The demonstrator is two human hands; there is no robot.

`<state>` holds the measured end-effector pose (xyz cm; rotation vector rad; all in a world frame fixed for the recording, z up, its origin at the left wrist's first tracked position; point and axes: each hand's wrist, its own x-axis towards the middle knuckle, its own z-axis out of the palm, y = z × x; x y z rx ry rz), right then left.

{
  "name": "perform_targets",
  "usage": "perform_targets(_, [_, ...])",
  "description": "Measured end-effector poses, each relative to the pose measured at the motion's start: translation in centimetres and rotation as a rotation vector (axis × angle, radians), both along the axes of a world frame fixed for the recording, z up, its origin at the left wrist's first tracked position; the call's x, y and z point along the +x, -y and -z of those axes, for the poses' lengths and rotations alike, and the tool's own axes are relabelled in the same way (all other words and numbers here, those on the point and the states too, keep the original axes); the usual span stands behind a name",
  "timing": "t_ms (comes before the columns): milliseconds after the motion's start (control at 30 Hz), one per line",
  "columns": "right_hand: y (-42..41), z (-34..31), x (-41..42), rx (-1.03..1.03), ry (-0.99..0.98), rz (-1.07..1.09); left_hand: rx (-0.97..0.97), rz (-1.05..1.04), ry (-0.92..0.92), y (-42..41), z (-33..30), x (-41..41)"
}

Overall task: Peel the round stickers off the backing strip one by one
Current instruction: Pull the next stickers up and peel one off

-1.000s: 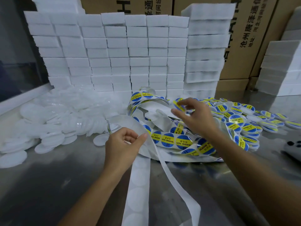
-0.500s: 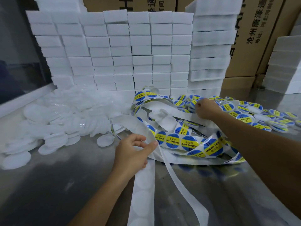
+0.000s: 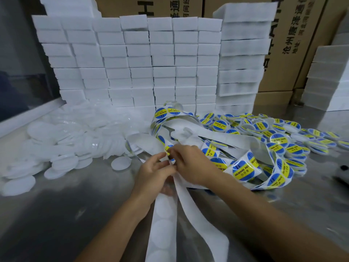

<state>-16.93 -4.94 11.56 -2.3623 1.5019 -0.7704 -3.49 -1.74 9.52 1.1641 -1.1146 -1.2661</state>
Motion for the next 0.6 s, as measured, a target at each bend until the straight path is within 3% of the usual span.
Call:
perform_targets(233, [-1.1,1.7,-0.8,-0.092,0.335,-0.060,-0.032,-0.019,-0.224,0.4,-0.2,1.2])
perform_targets(367, [-1.5,2.0,-0.7,-0.019,0.499,-0.073,-0.041,0.001,-0.305,0.5,-0.2,1.2])
perform_targets(600, [-2.1,2.0,-0.1,-0.337,0.412,-0.093,-0.087,0.142,-0.277,0.2,0.0,0.8])
